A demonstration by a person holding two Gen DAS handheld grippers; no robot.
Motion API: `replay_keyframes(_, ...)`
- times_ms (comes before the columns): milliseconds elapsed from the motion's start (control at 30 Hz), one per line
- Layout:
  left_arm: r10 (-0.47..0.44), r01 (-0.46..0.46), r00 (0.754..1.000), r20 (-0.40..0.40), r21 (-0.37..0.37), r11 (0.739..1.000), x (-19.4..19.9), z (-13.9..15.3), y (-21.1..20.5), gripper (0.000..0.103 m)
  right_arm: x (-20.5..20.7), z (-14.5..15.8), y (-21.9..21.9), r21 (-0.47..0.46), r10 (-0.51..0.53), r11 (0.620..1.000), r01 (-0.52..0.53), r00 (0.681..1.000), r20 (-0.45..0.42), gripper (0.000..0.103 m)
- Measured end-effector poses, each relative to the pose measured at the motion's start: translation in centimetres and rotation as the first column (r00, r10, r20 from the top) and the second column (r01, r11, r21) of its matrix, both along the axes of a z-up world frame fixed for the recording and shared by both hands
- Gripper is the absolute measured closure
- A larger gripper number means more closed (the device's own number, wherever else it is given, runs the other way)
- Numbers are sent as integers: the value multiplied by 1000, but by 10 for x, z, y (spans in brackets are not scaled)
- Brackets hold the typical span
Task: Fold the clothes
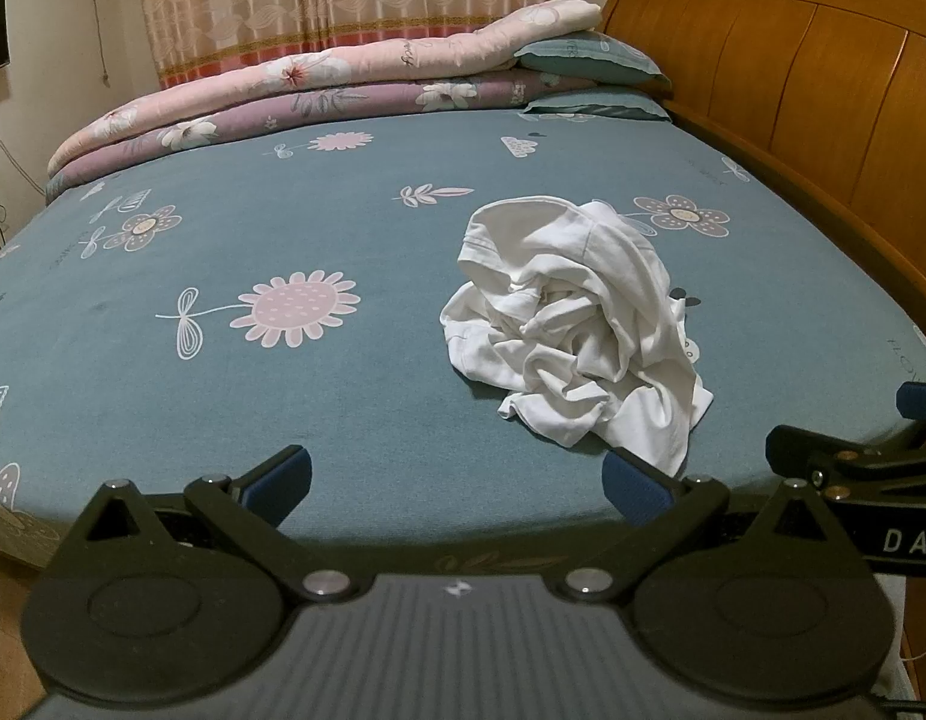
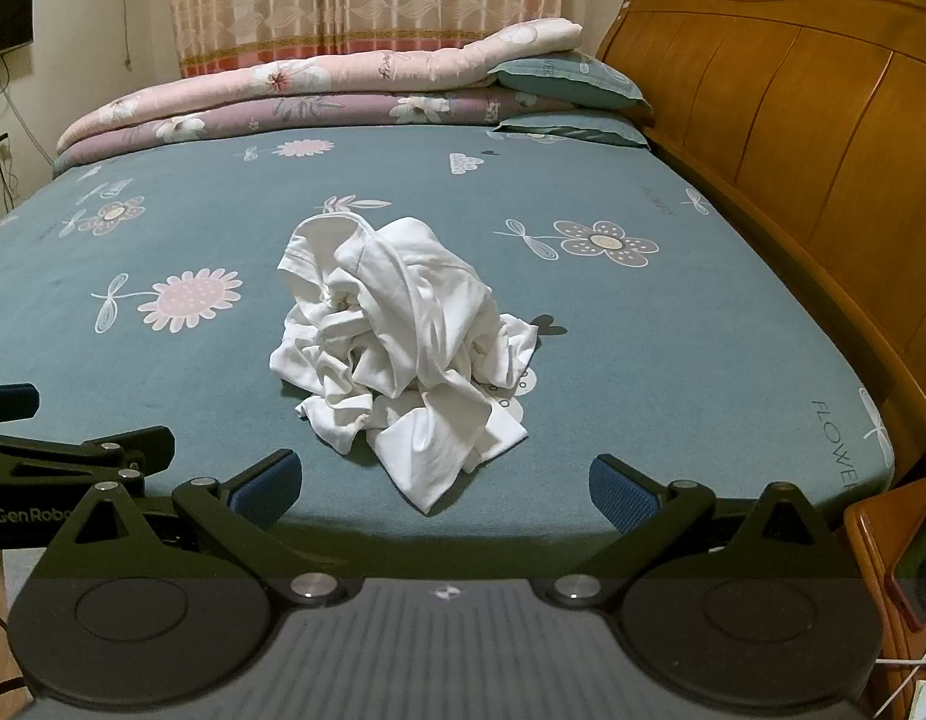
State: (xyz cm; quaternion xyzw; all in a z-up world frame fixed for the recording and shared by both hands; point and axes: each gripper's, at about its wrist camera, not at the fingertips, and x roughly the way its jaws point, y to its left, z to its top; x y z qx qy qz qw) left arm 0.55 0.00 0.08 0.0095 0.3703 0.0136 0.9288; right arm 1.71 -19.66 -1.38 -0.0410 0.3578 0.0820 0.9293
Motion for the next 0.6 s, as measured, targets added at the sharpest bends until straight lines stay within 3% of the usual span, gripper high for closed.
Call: replay_keyframes(600,0,0,1000,-2,-2,1000,5,-2,2,1,4,-1,1,-4,2,1000,-2,1000,-2,0)
